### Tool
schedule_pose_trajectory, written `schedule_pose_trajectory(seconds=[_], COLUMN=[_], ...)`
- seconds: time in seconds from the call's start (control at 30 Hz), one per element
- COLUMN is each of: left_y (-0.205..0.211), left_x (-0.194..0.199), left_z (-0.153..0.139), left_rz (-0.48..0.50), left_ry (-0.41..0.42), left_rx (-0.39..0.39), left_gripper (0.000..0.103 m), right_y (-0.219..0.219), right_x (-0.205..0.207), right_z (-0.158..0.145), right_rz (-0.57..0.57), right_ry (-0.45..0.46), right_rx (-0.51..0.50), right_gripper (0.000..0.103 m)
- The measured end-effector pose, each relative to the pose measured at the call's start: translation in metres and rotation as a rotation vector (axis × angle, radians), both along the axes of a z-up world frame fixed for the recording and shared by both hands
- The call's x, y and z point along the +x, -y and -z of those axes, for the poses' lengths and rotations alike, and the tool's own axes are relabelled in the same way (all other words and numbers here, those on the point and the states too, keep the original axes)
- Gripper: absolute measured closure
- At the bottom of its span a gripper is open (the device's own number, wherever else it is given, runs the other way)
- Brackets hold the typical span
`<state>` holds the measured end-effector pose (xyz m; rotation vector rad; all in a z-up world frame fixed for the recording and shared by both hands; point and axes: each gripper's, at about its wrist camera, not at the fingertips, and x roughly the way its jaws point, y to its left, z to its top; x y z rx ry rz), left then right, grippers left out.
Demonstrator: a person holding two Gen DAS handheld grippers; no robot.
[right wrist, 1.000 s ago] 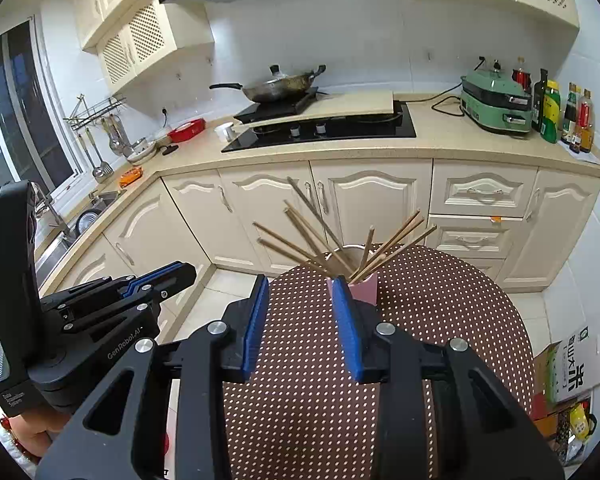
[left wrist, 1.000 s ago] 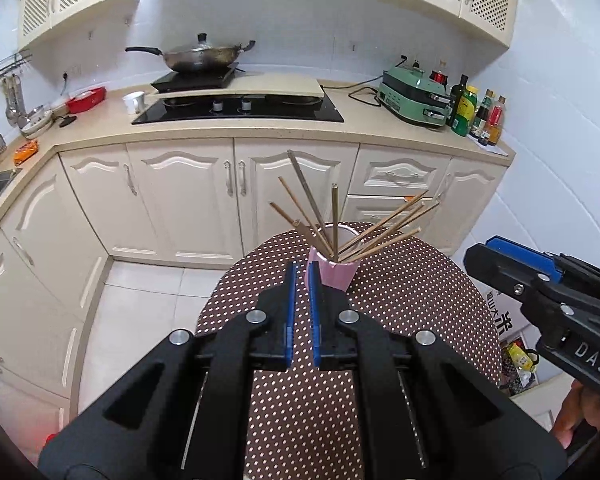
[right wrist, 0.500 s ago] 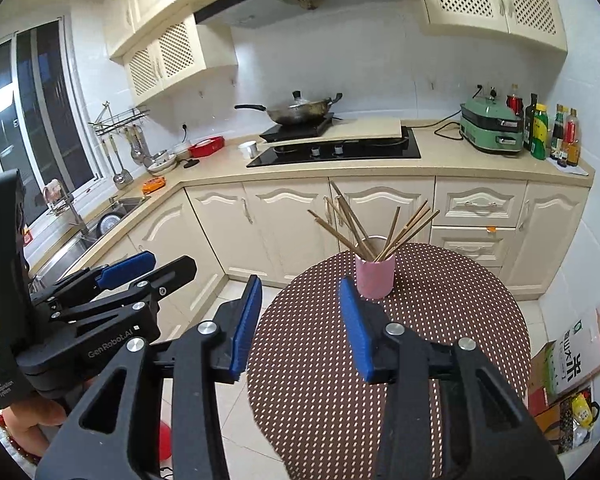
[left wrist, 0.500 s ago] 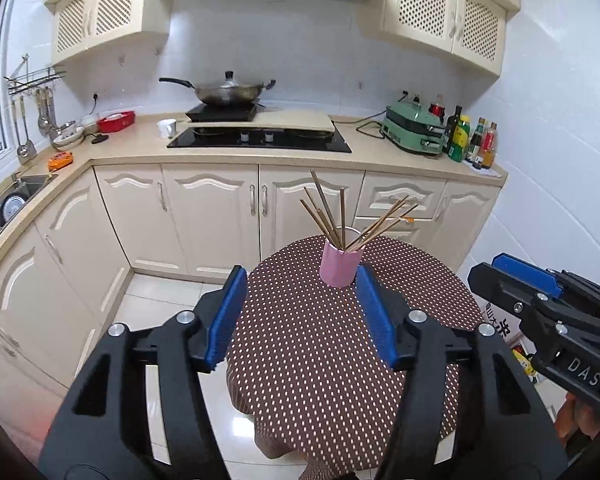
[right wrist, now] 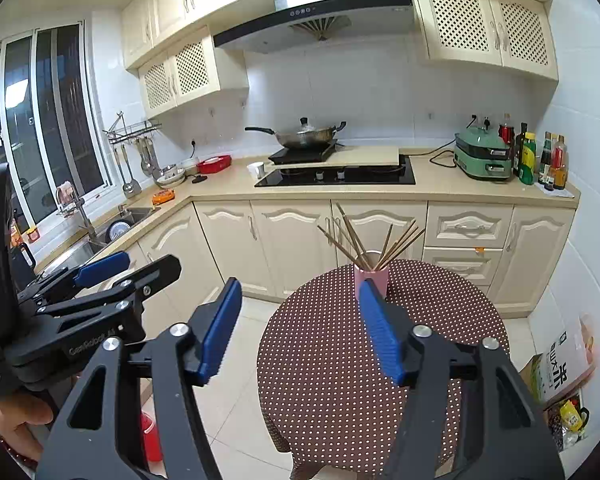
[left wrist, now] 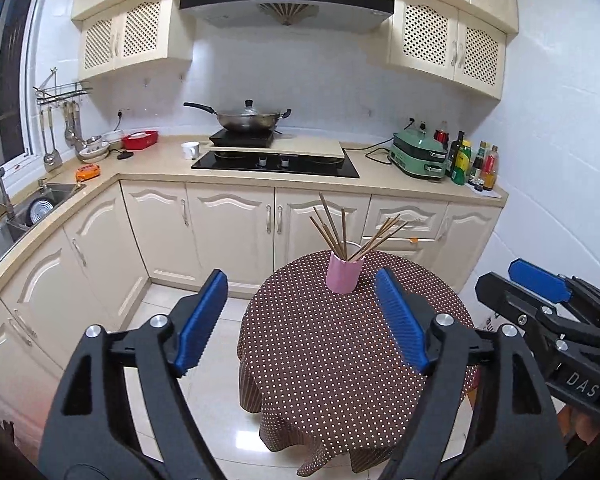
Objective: Organize utensils
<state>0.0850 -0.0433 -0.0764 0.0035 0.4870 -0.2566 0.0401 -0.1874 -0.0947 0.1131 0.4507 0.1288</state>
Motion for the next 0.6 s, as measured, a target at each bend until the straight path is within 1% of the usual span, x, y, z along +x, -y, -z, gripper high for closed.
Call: schedule_pose_trajectory(seconds=[0.13, 0.17, 0.3, 0.37, 0.47, 0.6], left_y=[0.005, 0.008, 0.018, 0.025, 0.031, 0.04], left_x=[-0.013, -0.017, -0.032, -0.042, -0.055, -0.072], left_z=[-0.004, -0.006, -0.011, -0.014, -0.018, -0.023], left_rz=[-0.026, -0.033, -0.061, -0.075, -0.106, -0.124], left_ry=[0.016, 0.022, 0.036, 0.049, 0.064, 0.078], left_rx=[-0.001, 0.001, 0.004, 0.004, 0.005, 0.016], left_gripper=[0.025, 0.024, 0.021, 0.018, 0.016, 0.013], right_y=[0.008, 0.009, 0.019, 0.025, 0.035, 0.045], right_x=[-0.008, -0.011, -0.021, -0.028, -0.036, -0.049], right_z=[-0.003, -0.003, -0.009, -0.012, -0.014, -0.017], right_rz=[-0.013, -0.017, -0.035, -0.038, -0.047, -0.048], right_ry=[0.025, 0.03, 0.055, 0.07, 0.081, 0.107], right_rx=[-0.004, -0.01, -0.037, -0.048, -0.059, -0.058], right_gripper=[0.036, 0.034, 0.029, 0.024, 0.022, 0.018])
